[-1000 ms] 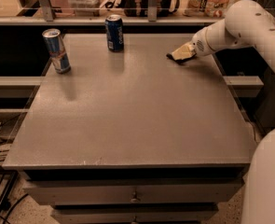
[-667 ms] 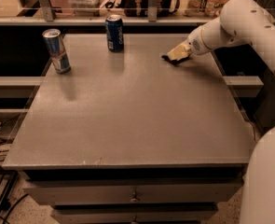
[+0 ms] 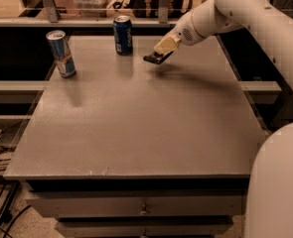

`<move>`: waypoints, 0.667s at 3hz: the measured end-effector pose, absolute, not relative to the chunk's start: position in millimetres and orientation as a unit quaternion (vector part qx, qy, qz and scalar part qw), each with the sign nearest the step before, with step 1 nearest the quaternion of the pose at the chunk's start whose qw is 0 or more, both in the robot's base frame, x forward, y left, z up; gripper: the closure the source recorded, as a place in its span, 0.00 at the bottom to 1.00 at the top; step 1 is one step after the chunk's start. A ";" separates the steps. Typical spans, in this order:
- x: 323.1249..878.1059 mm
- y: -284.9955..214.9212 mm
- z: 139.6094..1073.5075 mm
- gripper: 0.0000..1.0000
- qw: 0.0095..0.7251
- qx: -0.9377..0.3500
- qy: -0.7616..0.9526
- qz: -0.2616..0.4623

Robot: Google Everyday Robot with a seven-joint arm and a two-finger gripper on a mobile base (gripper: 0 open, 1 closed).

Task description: Move rxbar chocolate near redbull can

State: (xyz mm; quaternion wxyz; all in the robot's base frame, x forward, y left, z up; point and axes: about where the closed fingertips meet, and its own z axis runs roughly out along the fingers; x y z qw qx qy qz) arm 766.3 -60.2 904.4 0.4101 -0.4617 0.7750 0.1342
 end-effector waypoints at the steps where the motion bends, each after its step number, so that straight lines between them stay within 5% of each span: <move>1: 747.5 1.8 928.1 1.00 0.412 -0.511 0.733 0.178; 2: 747.5 2.2 927.8 1.00 0.412 -0.512 0.733 0.178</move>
Offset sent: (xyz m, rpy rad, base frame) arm -0.0147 0.0499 0.0202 0.0309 -0.0115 0.1214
